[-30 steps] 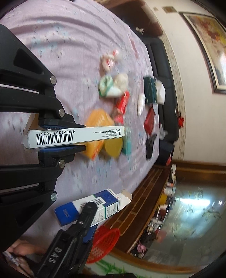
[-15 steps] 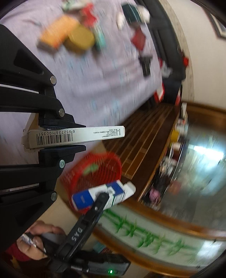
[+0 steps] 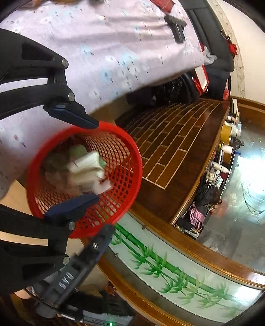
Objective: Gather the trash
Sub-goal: 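Carry both boxes over the red wastebasket and open both tools, then grasp the orange ointment box with right tool while left reaches the plastic bag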
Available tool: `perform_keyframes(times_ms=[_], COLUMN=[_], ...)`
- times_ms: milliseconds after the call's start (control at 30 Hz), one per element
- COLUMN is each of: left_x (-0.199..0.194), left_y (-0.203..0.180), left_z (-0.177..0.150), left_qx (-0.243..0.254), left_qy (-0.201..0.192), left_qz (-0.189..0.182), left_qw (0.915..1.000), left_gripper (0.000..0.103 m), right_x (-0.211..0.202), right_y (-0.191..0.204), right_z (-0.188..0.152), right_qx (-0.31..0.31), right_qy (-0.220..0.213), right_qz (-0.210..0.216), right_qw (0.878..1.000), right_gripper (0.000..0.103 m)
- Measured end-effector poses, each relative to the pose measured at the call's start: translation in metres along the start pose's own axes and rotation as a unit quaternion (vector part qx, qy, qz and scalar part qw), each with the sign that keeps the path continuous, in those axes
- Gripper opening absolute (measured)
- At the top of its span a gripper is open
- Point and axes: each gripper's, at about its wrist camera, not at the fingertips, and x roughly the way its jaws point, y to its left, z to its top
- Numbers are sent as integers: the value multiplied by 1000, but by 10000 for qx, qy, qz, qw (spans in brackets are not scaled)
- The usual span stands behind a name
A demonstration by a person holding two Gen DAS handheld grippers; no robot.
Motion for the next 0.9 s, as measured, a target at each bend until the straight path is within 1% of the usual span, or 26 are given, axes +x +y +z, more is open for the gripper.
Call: perform_keyframes(times_ms=[67, 100, 200, 233, 367, 467, 567, 633, 733, 800, 900], left_x=[-11, -19, -36, -45, -76, -104, -133, -150, -176, -195, -227], left_y=[8, 15, 30, 38, 60, 79, 105, 125, 154, 175, 210], left_z=[-6, -11, -20, -26, -45, -60, -77, -89, -105, -116, -130], left_qx=[-51, -77, -203, -258, -302, -338, -500, -681, -952, -1131, -1479], left_qy=[-107, -142, -191, -195, -328, -462, -518, -534, -598, -655, -826], left_qz=[66, 157, 292, 389, 645, 842, 1084, 1171, 1317, 1501, 1807], left_qw=[9999, 9997, 9992, 9987, 9969, 9948, 9915, 9893, 9849, 9800, 9688], left_gripper=[64, 64, 64, 64, 65, 65, 65, 65, 65, 65, 65], right_x=[-6, -9, -11, -11, -8, -4, 2, 8, 15, 24, 37], right_y=[-3, -1, 10, 13, 47, 81, 112, 140, 175, 206, 241], right_z=[-3, -5, -11, -12, -22, -30, -38, -46, -59, -71, -83], right_qx=[-24, -39, -70, -107, -390, -661, -860, -1041, -1343, -1551, -1759], right_qy=[-78, -96, -44, -27, 95, 241, 431, 629, 838, 1105, 1421], right_qz=[-41, -24, 208, 282, 552, 794, 1057, 1302, 1502, 1723, 1957], right_qw=[10000, 9999, 9997, 9995, 9977, 9944, 9897, 9840, 9759, 9665, 9542], right_gripper=[67, 67, 67, 67, 67, 67, 67, 67, 67, 69, 71])
